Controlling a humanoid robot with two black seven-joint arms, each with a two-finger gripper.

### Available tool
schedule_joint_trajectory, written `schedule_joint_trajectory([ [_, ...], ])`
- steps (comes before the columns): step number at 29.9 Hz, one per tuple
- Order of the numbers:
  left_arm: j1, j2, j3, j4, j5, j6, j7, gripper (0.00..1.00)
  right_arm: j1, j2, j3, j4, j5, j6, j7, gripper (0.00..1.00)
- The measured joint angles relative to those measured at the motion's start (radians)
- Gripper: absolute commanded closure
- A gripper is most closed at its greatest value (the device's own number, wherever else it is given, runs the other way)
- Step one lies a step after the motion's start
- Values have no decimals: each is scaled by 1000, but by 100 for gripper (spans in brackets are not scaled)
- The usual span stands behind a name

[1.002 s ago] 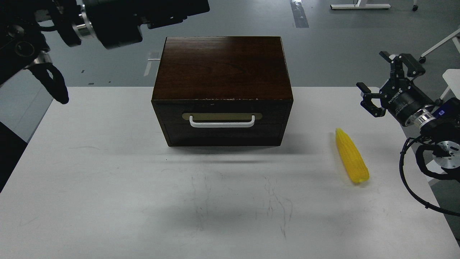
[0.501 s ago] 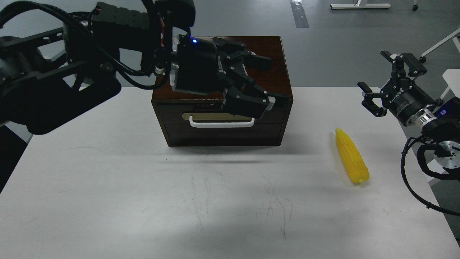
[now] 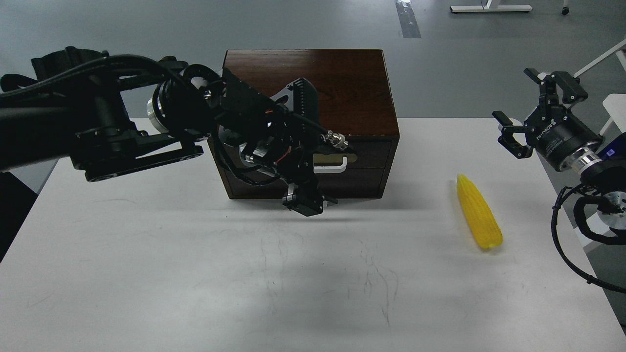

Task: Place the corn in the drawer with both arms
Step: 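Lower the left gripper to the white drawer handle and hook it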

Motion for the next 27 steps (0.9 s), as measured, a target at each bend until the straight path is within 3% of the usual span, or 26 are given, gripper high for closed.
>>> schedule_joint_trajectory([
  [27, 21, -26, 90, 81, 41, 0, 0, 2, -5, -35, 6, 13, 1, 0, 0, 0],
])
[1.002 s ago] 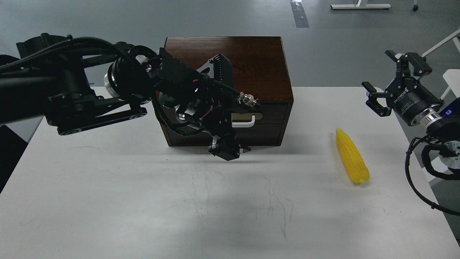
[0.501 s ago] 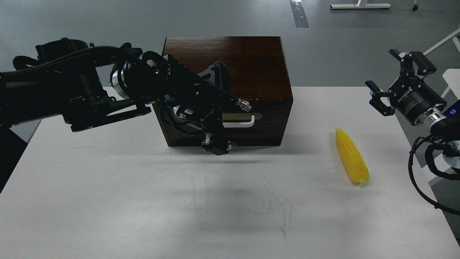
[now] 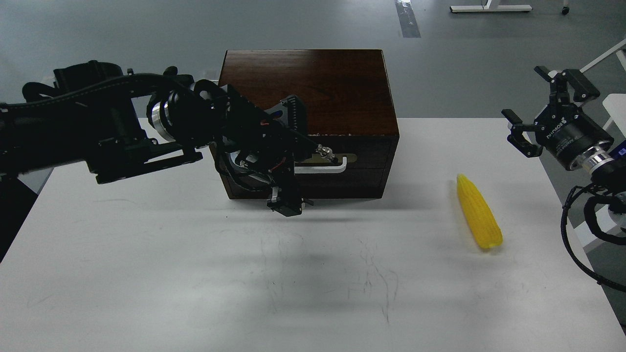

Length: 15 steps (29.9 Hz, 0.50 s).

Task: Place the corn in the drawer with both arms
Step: 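Lower the left gripper to the white drawer handle and hook it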

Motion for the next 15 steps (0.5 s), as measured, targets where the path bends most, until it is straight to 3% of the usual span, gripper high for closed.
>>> schedule_joint_trajectory([
  [15, 3, -8, 28, 16, 1, 0, 0, 2, -1, -1, 1, 2, 0, -1, 0, 0],
])
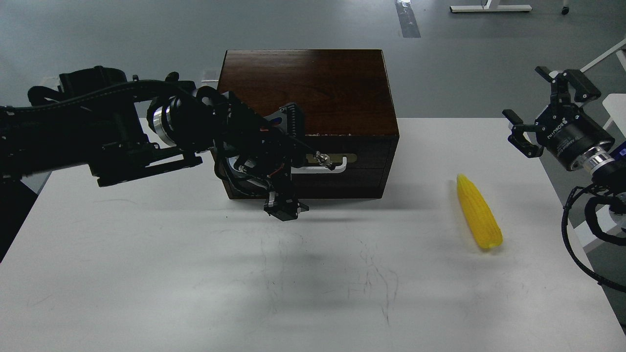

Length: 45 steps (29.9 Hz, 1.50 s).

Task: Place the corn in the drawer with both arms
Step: 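Lower the left gripper to the white drawer handle and hook it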

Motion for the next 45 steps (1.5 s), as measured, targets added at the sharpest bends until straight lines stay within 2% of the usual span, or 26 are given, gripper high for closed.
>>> schedule_joint_trajectory([
  [28, 8, -37, 29, 10, -2, 0, 0, 2, -7, -1, 5, 0, 0, 0, 0, 0],
  [45, 3, -29, 29, -89, -2, 0, 0, 2, -9, 0, 6, 0, -1, 0, 0, 0],
])
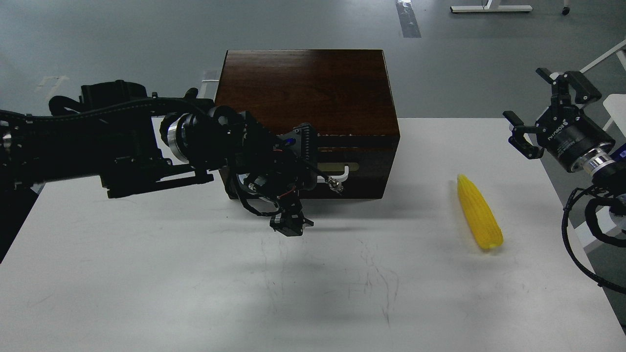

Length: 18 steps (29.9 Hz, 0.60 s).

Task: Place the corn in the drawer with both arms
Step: 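Pull the drawer handle toward the robot with the left gripper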

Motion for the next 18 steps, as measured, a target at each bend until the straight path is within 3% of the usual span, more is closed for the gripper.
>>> schedule_joint_trajectory([
  [18, 2, 78, -2, -162, -1, 0, -1, 2, -1, -4, 1, 0, 1, 0, 0, 0],
])
